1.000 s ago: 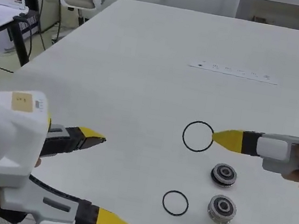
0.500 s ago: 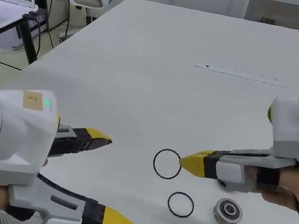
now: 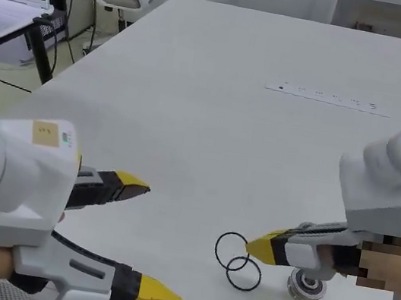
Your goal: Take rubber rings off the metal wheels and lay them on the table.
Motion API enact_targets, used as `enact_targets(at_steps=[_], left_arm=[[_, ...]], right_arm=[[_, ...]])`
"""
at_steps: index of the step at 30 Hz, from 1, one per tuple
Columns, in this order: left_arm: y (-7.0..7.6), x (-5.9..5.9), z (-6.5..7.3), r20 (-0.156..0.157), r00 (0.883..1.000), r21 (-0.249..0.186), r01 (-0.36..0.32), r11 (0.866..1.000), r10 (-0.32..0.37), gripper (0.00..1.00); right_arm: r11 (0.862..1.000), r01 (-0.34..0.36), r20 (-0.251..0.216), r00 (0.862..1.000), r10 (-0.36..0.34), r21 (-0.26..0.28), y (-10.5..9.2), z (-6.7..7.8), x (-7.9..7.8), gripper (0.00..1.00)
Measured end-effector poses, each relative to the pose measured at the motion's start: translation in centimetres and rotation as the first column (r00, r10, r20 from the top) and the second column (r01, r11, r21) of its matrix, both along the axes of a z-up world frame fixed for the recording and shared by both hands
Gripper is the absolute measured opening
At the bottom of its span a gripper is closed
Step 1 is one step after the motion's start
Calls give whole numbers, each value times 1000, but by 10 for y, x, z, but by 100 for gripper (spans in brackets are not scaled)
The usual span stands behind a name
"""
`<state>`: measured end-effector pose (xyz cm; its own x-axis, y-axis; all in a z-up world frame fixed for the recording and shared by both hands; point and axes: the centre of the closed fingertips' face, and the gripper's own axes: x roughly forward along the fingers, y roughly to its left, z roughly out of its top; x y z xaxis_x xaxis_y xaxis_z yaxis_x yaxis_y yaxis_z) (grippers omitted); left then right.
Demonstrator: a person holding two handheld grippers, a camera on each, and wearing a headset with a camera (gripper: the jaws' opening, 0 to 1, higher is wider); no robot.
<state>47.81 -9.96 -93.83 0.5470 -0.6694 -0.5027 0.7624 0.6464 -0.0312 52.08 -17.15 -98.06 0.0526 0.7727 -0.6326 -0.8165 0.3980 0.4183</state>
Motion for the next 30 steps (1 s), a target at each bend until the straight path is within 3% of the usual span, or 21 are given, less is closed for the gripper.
enact_targets(at_steps=[12,21,30], left_arm=[[1,0,-3,-12,1000,7,0,1000,0,84],[2,0,-4,-14,1000,12,-3,1000,4,84],[2,1,-4,-13,1000,13,-8,1000,8,84]], right_arm=[[999,0,-63,998,-4,-50,-10,-22,-7,0],[995,-9,-63,998,3,-101,-15,-30,-11,0],[989,-51,-35,998,47,-137,-16,-33,-11,6]])
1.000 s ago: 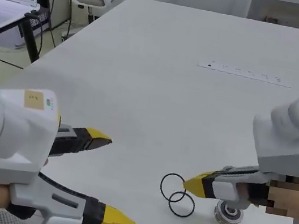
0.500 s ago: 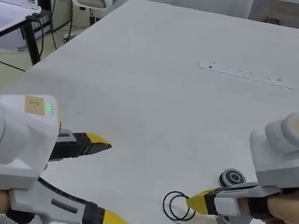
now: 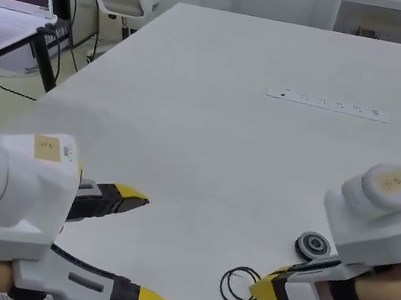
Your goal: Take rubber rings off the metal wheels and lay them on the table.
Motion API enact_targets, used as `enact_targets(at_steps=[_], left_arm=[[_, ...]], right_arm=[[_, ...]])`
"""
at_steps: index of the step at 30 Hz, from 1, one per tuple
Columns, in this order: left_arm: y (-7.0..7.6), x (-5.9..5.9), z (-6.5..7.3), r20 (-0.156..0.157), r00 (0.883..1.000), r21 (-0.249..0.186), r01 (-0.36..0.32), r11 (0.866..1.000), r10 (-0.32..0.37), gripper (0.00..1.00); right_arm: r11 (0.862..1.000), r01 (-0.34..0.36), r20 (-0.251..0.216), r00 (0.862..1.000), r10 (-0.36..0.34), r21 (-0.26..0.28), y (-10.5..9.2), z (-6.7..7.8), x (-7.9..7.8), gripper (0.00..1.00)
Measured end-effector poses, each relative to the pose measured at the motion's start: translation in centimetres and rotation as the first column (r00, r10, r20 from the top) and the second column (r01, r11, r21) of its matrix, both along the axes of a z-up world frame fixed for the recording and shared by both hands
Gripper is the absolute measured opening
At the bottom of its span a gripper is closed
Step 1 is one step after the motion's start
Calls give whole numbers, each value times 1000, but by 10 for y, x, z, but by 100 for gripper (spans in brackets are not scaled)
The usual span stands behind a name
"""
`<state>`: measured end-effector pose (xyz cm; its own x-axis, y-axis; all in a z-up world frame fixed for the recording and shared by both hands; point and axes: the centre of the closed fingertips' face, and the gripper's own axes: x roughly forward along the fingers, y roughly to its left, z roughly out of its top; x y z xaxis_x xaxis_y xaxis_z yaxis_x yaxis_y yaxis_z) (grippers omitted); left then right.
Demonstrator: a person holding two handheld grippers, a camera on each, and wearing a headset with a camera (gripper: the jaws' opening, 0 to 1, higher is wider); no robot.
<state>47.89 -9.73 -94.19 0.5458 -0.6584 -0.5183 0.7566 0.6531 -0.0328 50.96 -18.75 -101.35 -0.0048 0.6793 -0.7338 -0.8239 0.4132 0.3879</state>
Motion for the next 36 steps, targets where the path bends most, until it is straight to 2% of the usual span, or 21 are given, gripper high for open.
enact_targets(at_steps=[4,7,11,13,16,19,26,32,36], left_arm=[[0,0,0,0,1000,2,-2,1000,2,84],[1,0,-1,-1,1000,5,-2,1000,2,84],[1,1,-1,0,1000,6,-2,1000,2,84],[1,1,-1,-1,1000,5,-2,1000,2,84],[0,1,0,-1,1000,5,-1,1000,1,84],[0,1,0,0,1000,8,0,1000,0,83],[0,1,-1,-1,1000,11,0,1000,0,83],[0,0,0,-2,1000,12,-3,1000,3,83],[1,0,0,-1,1000,10,-5,1000,5,83]], right_arm=[[1000,-6,31,1000,6,-20,-3,0,3,8],[1000,22,27,999,-22,5,-3,5,8,8],[997,69,54,996,-70,37,-7,15,20,7],[992,107,68,991,-112,70,-9,22,29,7],[979,145,138,977,-165,143,-11,39,48,8],[966,163,179,963,-200,202,-13,54,58,8],[948,192,196,950,-244,253,-25,65,69,9],[943,215,216,938,-272,253,-37,66,78,9],[932,250,209,928,-308,264,-45,67,85,9]])
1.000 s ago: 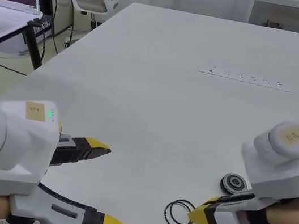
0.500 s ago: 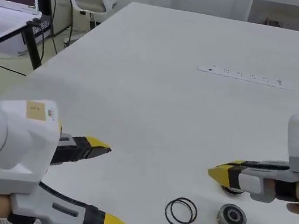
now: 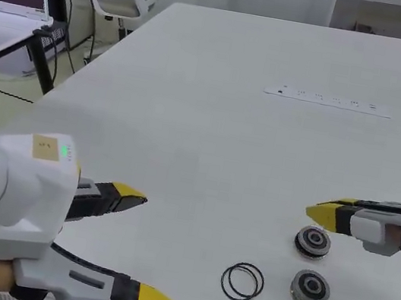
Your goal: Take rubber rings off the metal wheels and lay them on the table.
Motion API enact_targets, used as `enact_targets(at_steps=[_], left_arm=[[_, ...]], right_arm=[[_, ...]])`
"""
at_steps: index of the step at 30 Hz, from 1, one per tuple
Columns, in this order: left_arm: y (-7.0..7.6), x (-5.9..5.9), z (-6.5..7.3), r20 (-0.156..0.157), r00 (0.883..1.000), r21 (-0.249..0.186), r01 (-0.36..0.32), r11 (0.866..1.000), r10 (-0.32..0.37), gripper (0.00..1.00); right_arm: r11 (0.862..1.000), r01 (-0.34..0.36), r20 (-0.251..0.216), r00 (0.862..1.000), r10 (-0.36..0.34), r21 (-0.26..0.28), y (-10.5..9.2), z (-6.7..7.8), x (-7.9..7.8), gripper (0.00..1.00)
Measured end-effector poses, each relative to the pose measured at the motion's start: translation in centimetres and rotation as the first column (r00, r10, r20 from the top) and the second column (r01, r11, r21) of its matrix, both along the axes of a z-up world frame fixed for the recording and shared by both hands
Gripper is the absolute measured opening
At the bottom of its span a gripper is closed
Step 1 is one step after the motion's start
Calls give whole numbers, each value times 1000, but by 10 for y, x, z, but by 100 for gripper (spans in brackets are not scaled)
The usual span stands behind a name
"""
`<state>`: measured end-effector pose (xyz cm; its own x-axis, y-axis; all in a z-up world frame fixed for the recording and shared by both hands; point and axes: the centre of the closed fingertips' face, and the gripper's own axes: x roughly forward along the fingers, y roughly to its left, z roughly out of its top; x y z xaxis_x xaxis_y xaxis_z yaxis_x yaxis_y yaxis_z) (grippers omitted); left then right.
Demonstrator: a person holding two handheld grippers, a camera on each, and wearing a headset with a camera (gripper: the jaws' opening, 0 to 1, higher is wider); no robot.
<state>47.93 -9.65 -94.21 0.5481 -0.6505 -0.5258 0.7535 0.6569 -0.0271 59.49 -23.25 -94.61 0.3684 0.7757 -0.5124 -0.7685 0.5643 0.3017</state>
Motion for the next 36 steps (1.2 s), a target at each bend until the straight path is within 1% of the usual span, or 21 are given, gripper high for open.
enact_targets(at_steps=[3,6,7,9,12,13,15,16,17,19,21,22,23,26,29,30,31,32,33,35,36], left_arm=[[-2,0,1,1,1000,-10,3,1000,-3,84],[-3,-1,4,13,1000,-3,16,1000,-16,84],[-5,-1,7,25,999,2,25,1000,-25,84],[-9,0,16,44,998,-9,47,999,-47,86],[-18,9,35,91,994,-36,59,998,-55,87],[-20,11,39,98,993,-38,67,997,-63,87],[-25,16,48,113,991,-26,81,996,-77,87],[-27,19,53,128,987,1,98,995,-97,87],[-30,20,57,147,982,24,119,993,-121,87],[-37,23,68,176,971,50,153,987,-160,87],[-42,27,77,185,968,66,159,985,-168,86],[-43,28,79,187,967,69,160,985,-170,85],[-47,31,85,201,962,76,173,982,-185,85],[-57,41,99,248,946,76,197,978,-209,83],[-68,54,109,271,937,77,206,975,-220,79],[-72,56,113,282,932,77,216,973,-229,78],[-78,58,117,298,924,71,231,970,-242,76],[-87,61,124,329,907,61,258,964,-264,76],[-92,63,128,346,897,56,273,960,-275,75],[-103,70,133,359,887,50,291,955,-289,74],[-109,75,137,379,876,53,303,951,-300,72]], right_arm=[[999,30,-17,999,-30,18,-6,-1,4,9],[998,55,-26,998,-55,9,-13,-6,8,8],[998,61,-30,998,-61,6,-14,-7,8,8],[997,78,-38,996,-78,1,-19,-11,11,8],[995,97,-46,994,-97,-1,-24,-14,13,9],[995,103,-48,993,-103,-3,-25,-14,14,9],[993,117,-55,992,-116,3,-28,-15,16,9],[993,120,-56,991,-120,5,-29,-15,16,9],[992,125,-54,991,-125,6,-30,-15,17,9],[991,133,-51,990,-132,5,-33,-16,18,9],[991,137,-53,989,-137,4,-34,-17,19,9],[990,139,-54,989,-139,2,-36,-18,19,9],[990,141,-54,989,-141,-1,-36,-19,20,9],[990,141,-49,989,-142,-22,-40,-24,20,9],[990,139,-48,989,-141,-32,-42,-28,20,9],[990,139,-52,989,-141,-32,-43,-30,19,9],[990,137,-57,989,-139,-36,-44,-33,18,10],[990,134,-59,989,-137,-43,-44,-35,18,11],[990,127,-59,990,-131,-58,-46,-38,16,12],[990,121,-53,991,-125,-69,-46,-40,15,13],[991,115,-48,992,-118,-71,-46,-40,14,14]])
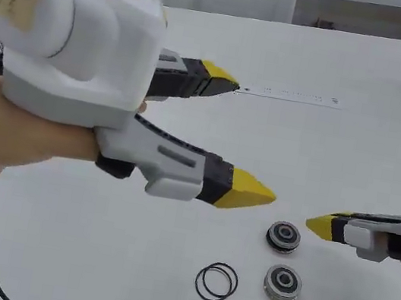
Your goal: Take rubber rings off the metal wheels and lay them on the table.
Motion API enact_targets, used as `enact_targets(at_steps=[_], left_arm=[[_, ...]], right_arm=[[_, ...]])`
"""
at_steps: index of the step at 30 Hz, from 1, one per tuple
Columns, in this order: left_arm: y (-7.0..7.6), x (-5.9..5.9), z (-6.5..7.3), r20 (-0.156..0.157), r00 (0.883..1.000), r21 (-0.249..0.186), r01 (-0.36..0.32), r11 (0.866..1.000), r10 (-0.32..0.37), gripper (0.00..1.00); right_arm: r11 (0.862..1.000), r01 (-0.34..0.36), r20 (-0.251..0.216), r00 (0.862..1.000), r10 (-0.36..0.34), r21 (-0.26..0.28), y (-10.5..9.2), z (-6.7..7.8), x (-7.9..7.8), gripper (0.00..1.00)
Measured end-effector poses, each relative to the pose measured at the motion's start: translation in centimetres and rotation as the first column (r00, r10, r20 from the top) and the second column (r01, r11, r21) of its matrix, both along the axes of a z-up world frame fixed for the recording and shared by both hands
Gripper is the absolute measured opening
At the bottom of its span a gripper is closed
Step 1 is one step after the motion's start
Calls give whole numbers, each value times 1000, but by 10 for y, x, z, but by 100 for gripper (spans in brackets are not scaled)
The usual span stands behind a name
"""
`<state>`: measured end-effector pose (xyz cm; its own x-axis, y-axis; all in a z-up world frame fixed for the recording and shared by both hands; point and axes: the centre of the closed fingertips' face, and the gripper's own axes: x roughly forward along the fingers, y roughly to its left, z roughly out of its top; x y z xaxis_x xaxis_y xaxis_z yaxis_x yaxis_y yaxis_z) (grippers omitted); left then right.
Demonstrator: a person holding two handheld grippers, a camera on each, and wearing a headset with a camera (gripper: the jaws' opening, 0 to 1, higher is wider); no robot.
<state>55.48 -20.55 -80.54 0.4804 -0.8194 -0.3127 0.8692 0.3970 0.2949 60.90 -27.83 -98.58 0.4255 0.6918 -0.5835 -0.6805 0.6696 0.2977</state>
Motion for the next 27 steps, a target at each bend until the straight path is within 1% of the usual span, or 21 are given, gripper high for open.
enact_targets(at_steps=[2,4,5,6,7,8,9,11,13,14,15,17,18,19,20,24,25,27], left_arm=[[-7,8,3,29,999,-4,15,1000,-15,68],[-14,20,0,44,999,-10,19,1000,-18,63],[-17,31,-6,47,999,-9,3,1000,-2,61],[-19,37,-10,42,999,-10,-14,1000,14,59],[-24,44,-18,43,999,-3,-15,1000,15,58],[-25,46,-21,43,999,-1,-14,1000,14,57],[-31,51,-31,40,999,8,-9,1000,8,56],[-36,56,-41,27,1000,20,-6,1000,6,54],[-43,60,-52,14,1000,15,-2,1000,1,52],[-45,62,-56,13,1000,13,-1,1000,0,51],[-48,65,-62,6,1000,9,-3,1000,3,50],[-51,69,-71,-18,1000,-6,-14,1000,14,47],[-53,70,-77,-42,999,-29,-24,999,22,45],[-54,70,-81,-58,998,-44,-28,999,26,42],[-54,71,-86,-75,997,-63,-37,997,32,41],[-49,71,-106,-98,993,-69,-66,995,59,38],[-47,69,-115,-113,991,-74,-79,994,70,37],[-44,67,-128,-142,987,-65,-90,994,80,35]], right_arm=[[1000,-19,14,1000,19,-6,1,0,-1,16],[1000,-27,16,999,27,-9,2,-1,-2,18],[1000,-29,19,999,30,-11,2,-2,-2,19],[999,-35,29,999,36,-14,2,-2,-2,20],[999,-38,34,999,39,-14,2,-2,-2,20],[999,-40,37,999,40,-14,2,-2,-2,20],[999,-40,38,998,41,-16,2,-2,-2,19],[999,-39,37,999,40,-29,0,-5,-1,19],[998,-38,37,999,40,-45,-2,-7,-1,19],[998,-39,36,999,41,-46,-3,-8,-1,19],[998,-40,35,999,41,-49,-3,-8,-1,18],[997,-44,33,998,46,-55,-3,-9,-2,18],[997,-46,32,998,48,-58,-3,-9,-3,18],[997,-49,30,998,50,-61,-3,-10,-3,18],[997,-50,30,998,52,-63,-3,-10,-3,18],[996,-57,27,998,59,-62,-2,-11,-4,18],[996,-60,27,998,62,-65,-1,-12,-5,18],[996,-66,25,997,68,-67,-1,-13,-6,18]])
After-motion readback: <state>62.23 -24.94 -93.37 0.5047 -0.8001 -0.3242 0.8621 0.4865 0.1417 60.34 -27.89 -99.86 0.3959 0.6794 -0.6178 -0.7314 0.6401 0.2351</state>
